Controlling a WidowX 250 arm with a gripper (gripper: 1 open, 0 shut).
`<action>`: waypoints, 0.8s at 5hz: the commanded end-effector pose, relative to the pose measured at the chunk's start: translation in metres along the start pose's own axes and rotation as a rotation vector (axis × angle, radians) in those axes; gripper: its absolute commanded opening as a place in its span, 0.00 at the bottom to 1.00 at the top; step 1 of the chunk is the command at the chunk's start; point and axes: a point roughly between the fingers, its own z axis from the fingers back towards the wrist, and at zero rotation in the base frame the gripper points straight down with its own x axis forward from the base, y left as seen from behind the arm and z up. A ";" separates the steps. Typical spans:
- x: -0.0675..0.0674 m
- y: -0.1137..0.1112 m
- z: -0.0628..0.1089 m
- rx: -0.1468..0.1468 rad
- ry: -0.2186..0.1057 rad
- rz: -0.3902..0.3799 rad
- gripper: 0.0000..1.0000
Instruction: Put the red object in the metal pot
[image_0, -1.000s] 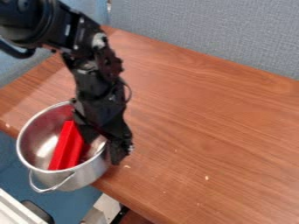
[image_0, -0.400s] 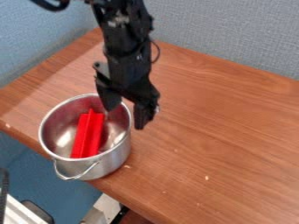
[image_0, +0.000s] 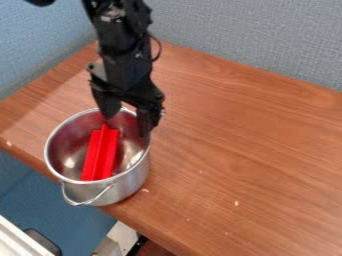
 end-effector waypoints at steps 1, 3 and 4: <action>-0.004 -0.001 -0.012 -0.011 -0.006 0.028 1.00; 0.002 0.026 -0.005 -0.037 0.013 0.040 1.00; 0.005 0.042 0.002 -0.032 0.033 0.043 1.00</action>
